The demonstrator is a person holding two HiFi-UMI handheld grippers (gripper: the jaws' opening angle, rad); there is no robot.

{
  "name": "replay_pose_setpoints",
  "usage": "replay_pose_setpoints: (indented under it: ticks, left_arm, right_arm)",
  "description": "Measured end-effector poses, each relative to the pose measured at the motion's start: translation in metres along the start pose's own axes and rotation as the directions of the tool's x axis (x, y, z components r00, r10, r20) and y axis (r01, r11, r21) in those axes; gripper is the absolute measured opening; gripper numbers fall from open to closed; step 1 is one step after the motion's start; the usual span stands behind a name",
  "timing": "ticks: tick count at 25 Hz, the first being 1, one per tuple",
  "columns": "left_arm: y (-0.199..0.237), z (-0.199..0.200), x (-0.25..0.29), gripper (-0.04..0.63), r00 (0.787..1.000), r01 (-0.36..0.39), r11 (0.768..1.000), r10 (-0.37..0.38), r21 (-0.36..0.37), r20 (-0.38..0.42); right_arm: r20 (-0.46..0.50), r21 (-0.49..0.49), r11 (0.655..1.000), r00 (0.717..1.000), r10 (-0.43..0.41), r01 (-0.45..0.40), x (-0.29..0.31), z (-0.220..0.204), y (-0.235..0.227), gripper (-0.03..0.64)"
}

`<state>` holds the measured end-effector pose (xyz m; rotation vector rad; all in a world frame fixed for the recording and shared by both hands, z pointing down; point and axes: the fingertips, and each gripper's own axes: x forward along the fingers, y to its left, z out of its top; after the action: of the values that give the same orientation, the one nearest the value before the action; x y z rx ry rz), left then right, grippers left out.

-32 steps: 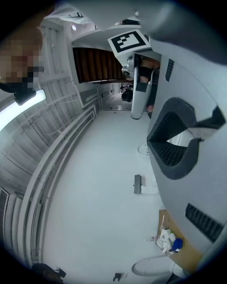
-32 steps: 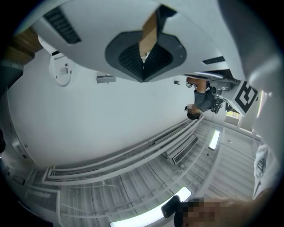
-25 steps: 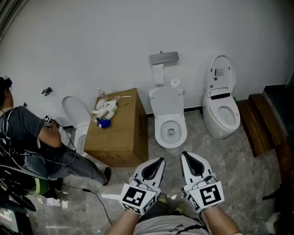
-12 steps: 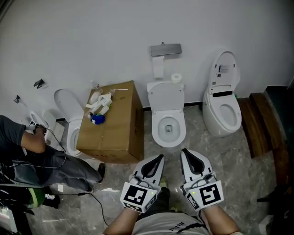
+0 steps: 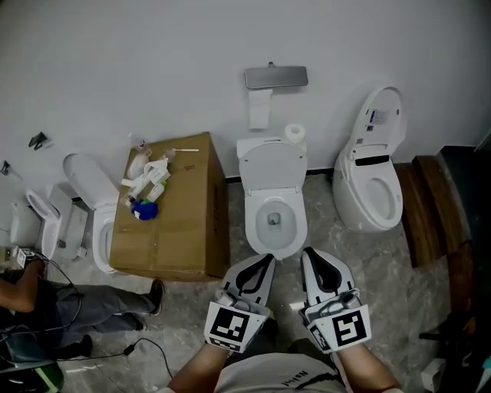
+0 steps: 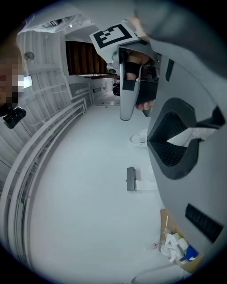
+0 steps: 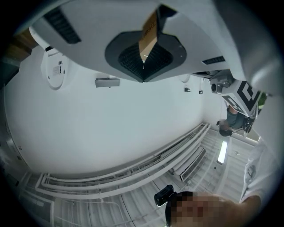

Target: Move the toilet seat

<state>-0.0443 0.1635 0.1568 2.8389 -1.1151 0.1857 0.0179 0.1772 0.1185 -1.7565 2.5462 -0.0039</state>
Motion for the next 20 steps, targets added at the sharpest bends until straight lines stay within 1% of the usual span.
replay_pose_setpoints:
  ticks: [4,7,10,13,20]
  left_arm:
    - [0.033,-0.020,0.025,0.008,1.000,-0.005,1.000,0.005,0.006,-0.027]
    - [0.055,-0.044,0.043,0.008,0.998,-0.015,0.999,0.017,0.030,-0.057]
    - [0.073,-0.073,0.056,0.008,0.995,-0.035,0.998,0.039,0.052,-0.090]
    - [0.091,-0.101,0.070,0.008,0.992,-0.058,0.996,0.066,0.073,-0.111]
    - [0.128,-0.183,0.108,0.008,0.978,-0.144,0.988,0.151,0.056,-0.142]
  right_arm:
    - [-0.017,-0.002,1.000,1.000,-0.005,0.005,0.038,-0.016,-0.008,0.012]
    - [-0.040,-0.009,1.000,0.999,-0.005,0.005,0.063,-0.039,-0.016,0.012]
    - [-0.064,0.001,1.000,0.998,-0.007,0.008,0.083,-0.069,-0.025,0.012]
    - [-0.089,0.005,1.000,0.996,0.011,-0.011,0.104,-0.101,-0.033,0.012]
    - [-0.110,0.005,0.998,0.992,0.068,-0.068,0.148,-0.172,-0.060,0.012]
